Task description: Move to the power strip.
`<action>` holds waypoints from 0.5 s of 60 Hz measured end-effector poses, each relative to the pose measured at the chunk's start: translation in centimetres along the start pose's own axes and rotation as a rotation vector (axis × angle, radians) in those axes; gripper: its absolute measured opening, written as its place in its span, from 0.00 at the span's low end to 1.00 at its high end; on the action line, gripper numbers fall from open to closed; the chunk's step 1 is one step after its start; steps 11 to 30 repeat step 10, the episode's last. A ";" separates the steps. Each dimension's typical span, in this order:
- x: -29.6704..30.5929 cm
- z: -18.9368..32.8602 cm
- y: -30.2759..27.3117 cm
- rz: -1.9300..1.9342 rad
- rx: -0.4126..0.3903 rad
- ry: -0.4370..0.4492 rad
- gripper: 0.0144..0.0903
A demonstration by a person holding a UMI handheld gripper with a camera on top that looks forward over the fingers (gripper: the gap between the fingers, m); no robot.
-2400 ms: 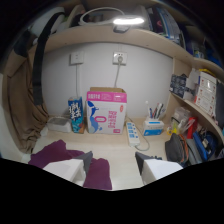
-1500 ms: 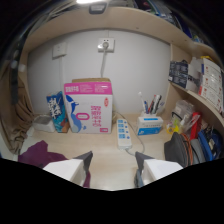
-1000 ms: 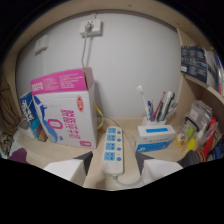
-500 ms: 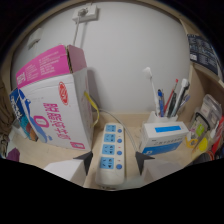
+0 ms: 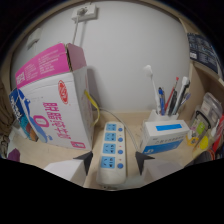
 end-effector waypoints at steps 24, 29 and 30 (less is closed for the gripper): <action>-0.1 0.0 0.1 0.004 -0.003 -0.002 0.96; -0.1 0.0 0.1 0.004 -0.003 -0.002 0.96; -0.1 0.0 0.1 0.004 -0.003 -0.002 0.96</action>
